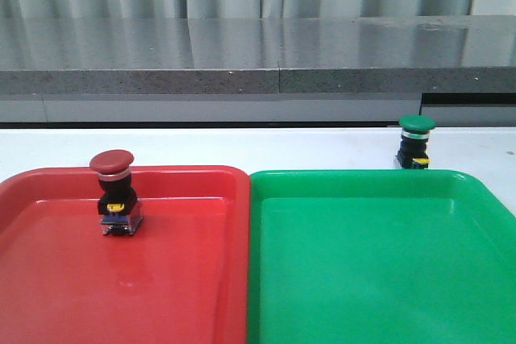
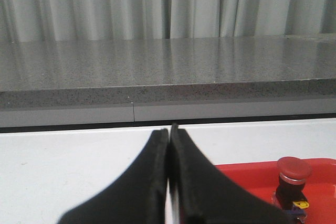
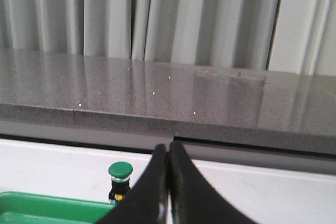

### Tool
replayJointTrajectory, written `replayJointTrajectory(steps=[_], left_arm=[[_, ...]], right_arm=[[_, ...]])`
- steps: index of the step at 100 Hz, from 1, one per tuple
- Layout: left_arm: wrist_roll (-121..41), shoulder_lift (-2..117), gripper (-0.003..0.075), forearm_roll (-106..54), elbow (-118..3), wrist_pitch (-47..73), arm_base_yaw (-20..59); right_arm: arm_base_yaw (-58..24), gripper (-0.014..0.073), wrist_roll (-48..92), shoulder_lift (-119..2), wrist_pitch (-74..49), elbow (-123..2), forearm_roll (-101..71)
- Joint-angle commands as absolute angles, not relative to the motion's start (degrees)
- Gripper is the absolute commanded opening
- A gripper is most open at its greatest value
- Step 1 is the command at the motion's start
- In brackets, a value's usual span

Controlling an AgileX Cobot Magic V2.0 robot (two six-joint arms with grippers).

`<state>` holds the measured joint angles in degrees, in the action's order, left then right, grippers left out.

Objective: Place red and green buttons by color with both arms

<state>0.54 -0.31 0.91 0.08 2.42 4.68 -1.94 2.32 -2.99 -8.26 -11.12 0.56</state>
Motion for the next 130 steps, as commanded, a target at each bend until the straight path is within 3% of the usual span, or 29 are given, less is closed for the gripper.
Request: replayJointTrajectory(steps=[1, 31, 77, 86, 103, 110, 117, 130], left_arm=[[0.7, -2.1, -0.0020, 0.7, 2.5, -2.1, 4.7], [0.7, -2.1, -0.0019, 0.7, 2.5, -2.1, 4.7], [0.7, -2.1, -0.0019, 0.7, 2.5, -2.1, 4.7], [0.7, -2.1, -0.0019, 0.7, 2.5, -2.1, 4.7], [0.7, -2.1, -0.0019, 0.7, 2.5, -2.1, 4.7], [0.7, -2.1, -0.0019, 0.7, 2.5, -2.1, 4.7], [0.7, -2.1, -0.0020, 0.7, 2.5, -2.1, 4.7], [0.7, -2.1, -0.0019, 0.7, 2.5, -2.1, 4.7]], right_arm=[[-1.6, -0.0101, 2.3, -8.1, -14.6, -19.8, 0.4], [-1.6, -0.0101, 1.5, -26.7, -37.1, -41.7, -2.4], [-1.6, -0.0077, 1.5, -40.5, -40.4, -46.9, -4.6], [-1.6, 0.0020, 1.5, -40.7, -40.8, -46.9, -4.6], [-1.6, 0.0406, 1.5, -40.7, -41.2, -46.9, -4.6], [-1.6, 0.0520, 1.5, -40.7, -40.9, -46.9, -4.6], [-1.6, 0.0565, 1.5, -40.7, -40.7, -46.9, -4.8], [-1.6, 0.0559, 1.5, -40.7, -39.6, -46.9, -5.8]])
